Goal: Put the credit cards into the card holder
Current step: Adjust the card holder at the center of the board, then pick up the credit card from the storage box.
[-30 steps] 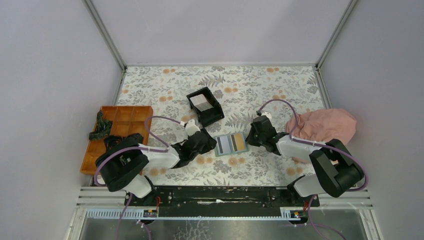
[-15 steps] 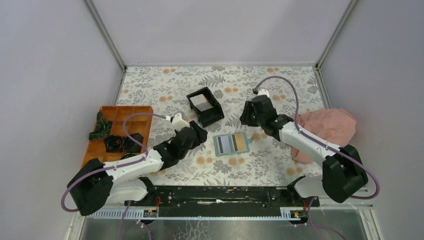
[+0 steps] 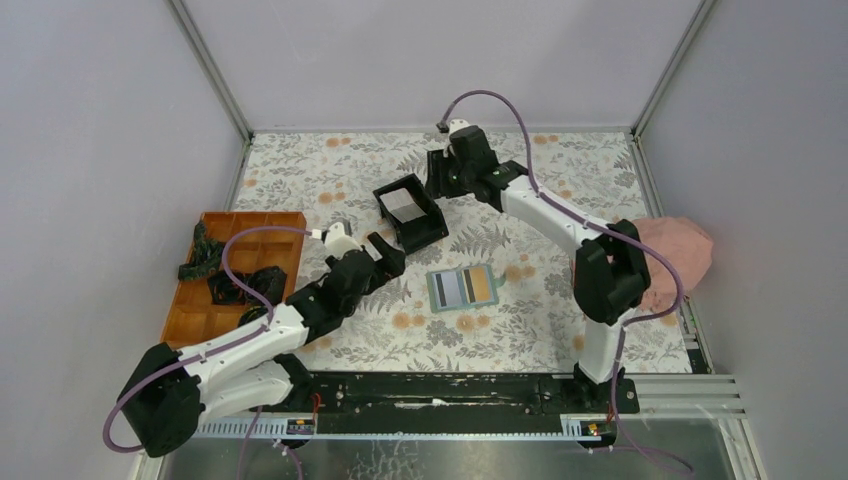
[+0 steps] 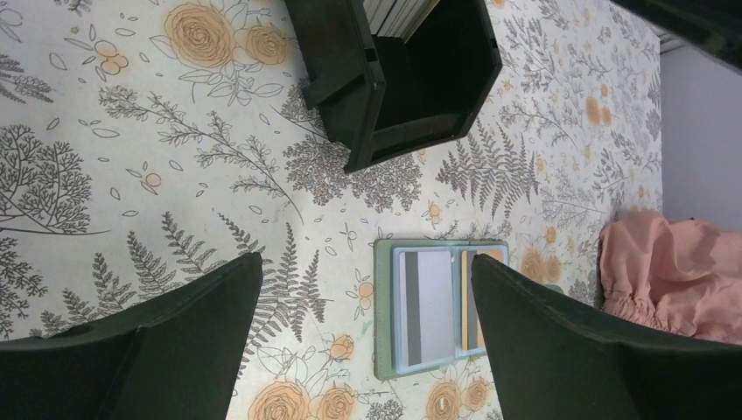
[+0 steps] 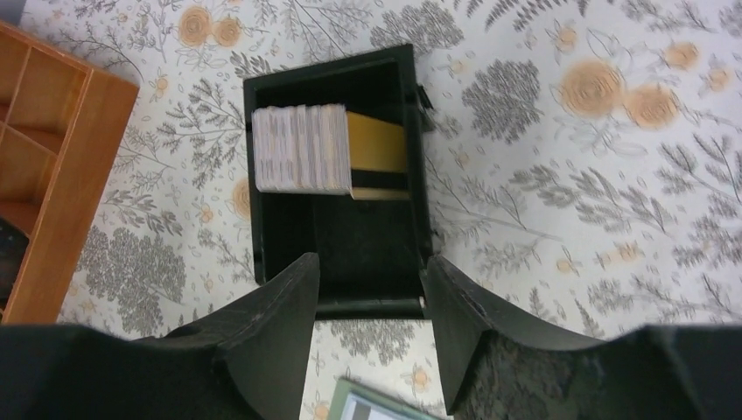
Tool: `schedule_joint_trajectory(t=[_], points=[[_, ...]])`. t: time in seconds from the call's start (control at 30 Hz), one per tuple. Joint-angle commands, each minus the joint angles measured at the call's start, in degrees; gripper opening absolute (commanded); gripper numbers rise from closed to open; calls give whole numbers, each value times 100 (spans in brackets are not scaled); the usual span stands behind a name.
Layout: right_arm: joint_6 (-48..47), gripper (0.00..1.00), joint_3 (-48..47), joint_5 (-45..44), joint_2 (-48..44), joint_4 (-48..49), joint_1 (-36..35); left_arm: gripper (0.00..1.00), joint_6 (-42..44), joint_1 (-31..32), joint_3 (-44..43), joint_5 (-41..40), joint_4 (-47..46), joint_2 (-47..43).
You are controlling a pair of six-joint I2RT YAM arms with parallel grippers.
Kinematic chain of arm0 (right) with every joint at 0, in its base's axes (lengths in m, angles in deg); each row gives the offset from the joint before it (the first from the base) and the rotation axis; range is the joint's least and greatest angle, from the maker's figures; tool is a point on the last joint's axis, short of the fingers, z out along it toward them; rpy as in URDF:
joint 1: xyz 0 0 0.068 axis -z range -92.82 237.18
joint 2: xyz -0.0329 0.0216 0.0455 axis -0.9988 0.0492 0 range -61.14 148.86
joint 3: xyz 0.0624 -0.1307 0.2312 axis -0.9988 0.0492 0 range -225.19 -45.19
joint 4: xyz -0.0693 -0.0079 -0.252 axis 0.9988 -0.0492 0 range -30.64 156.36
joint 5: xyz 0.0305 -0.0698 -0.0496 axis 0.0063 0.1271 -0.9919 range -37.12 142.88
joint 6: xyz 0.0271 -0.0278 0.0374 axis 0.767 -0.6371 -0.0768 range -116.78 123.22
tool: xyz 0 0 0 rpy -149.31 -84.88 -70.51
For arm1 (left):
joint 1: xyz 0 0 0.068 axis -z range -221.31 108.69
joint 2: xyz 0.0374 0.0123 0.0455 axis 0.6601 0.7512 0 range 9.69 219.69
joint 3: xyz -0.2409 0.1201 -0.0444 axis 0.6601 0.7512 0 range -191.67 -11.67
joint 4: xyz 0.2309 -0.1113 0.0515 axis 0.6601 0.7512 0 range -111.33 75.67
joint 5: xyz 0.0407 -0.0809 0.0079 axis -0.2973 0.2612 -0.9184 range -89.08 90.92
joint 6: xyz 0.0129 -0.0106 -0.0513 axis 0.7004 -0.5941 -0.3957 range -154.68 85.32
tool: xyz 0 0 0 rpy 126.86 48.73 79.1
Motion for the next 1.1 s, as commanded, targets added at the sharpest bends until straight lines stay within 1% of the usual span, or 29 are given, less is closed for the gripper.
schedule_joint_trajectory(t=[0.0, 0.13, 0.5, 0.77, 0.93, 1.07], points=[[-388, 56, -986, 226, 585, -417, -154, 100, 119, -127, -101, 57, 315, -37], [-389, 55, -1483, 392, 1078, -504, -183, 100, 214, -248, -67, 316, 130, -50], [-474, 52, -2784, 554, 2271, -1106, -208, 100, 281, -558, 56, 430, 142, -139], [-328, 51, -3162, 799, 2608, -1115, -124, 100, 344, -665, 60, 549, 50, -1], [-111, 50, -3215, 1181, 2719, -1097, -23, 100, 347, -700, 67, 605, -13, 8], [-46, 50, -3208, 1294, 2798, -1117, -2, 100, 364, -731, 37, 679, -56, 62]])
